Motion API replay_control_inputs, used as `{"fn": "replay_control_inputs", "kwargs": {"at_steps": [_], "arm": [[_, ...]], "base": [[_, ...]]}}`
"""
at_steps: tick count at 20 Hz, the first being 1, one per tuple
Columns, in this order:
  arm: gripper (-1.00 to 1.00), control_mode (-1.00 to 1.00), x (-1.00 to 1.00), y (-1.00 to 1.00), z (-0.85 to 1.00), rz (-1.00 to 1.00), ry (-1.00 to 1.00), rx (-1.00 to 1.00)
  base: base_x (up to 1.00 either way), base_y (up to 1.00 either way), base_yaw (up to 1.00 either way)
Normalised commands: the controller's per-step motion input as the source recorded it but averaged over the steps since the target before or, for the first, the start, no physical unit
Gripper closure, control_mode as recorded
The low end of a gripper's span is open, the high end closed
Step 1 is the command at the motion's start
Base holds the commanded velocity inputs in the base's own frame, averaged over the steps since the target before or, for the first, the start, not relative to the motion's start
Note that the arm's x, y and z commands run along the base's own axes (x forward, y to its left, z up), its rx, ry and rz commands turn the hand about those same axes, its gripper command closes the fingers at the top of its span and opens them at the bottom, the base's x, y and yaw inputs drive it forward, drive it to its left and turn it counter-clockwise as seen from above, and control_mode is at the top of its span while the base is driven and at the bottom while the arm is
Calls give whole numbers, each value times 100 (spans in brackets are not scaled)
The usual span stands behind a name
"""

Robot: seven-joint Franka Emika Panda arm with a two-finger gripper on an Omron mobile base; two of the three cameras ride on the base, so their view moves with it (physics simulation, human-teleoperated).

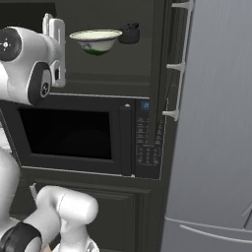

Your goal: Pick the mug and place it in the sink. Pick the bowl and place it in the open cabinet and then close the cabinet.

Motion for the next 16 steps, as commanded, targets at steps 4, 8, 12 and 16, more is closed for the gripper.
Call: {"fn": "replay_control_inputs", "kwargs": {"at_steps": [4,8,12,16], "arm": [[-100,-100,-94,-8,0,0,4,0],[-100,-100,-94,-5,0,0,5,0],[-100,-100,-94,-9,0,1,1,1],[-100,-100,-85,-13,0,3,0,0]], "base": [[0,0,0],[0,0,0],[0,0,0],[0,0,0]]}}
